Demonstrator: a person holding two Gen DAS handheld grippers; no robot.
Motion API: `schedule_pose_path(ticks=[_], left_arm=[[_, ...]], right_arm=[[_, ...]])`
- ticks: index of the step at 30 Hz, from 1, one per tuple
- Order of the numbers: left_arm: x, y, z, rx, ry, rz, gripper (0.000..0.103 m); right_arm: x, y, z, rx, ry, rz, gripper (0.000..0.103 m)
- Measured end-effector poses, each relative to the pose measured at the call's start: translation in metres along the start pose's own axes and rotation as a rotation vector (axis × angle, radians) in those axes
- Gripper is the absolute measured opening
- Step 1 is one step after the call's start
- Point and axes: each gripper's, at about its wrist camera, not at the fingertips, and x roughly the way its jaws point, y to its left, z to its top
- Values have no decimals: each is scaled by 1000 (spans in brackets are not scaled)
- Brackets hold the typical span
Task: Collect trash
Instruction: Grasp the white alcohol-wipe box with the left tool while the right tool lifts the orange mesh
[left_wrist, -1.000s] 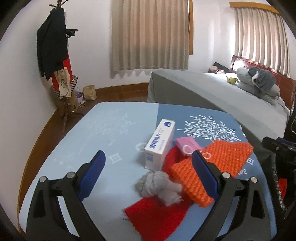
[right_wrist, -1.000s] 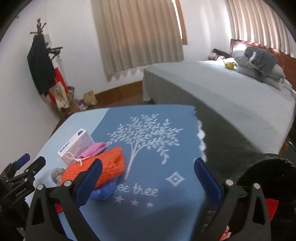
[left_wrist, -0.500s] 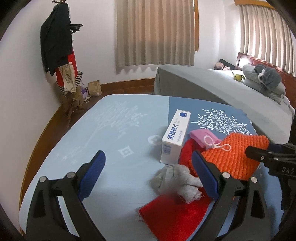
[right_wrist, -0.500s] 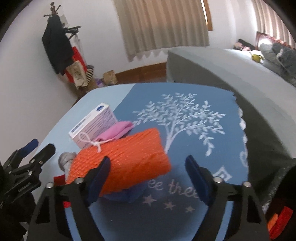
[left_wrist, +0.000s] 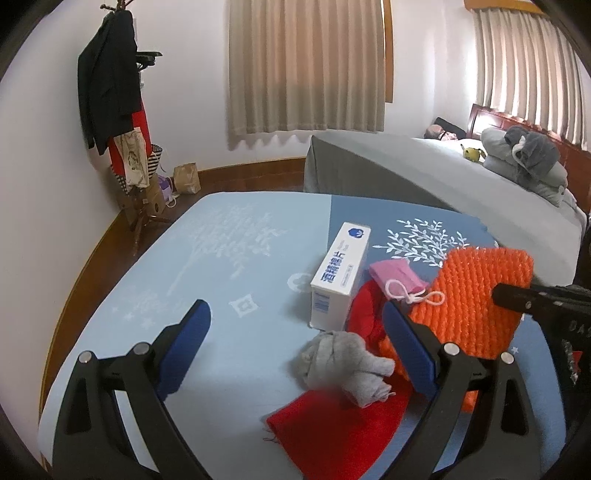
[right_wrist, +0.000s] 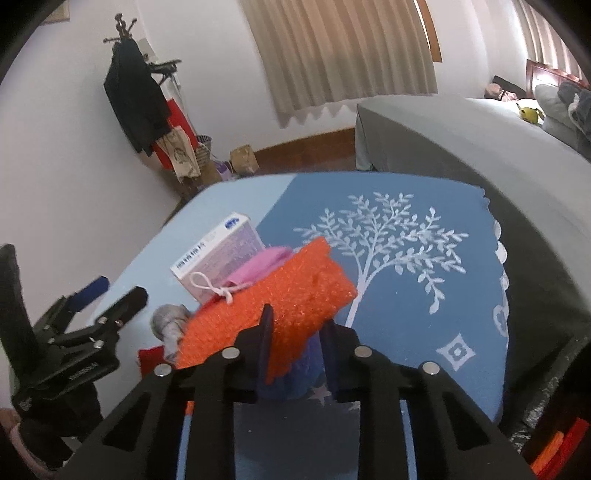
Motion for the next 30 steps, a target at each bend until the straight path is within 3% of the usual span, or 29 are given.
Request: schedule_pose_path(ticks=[7, 13, 16, 26, 30], left_arm=[[2, -9, 7, 2, -9, -14, 91], [20, -15, 14, 9, 6, -23, 91], [36, -17, 18, 9, 29, -33, 84], [73, -21, 21, 22, 91, -48, 73], [81, -25, 20, 37, 116, -62, 59]], right_arm=[[-29, -12, 17, 14, -66, 1, 15], [-35, -34, 28, 34, -79, -53, 15], [-30, -45, 30, 47, -73, -74, 15], [-11, -52, 30, 55, -46, -69, 15], [-6, -51, 30, 58, -40, -65, 15]])
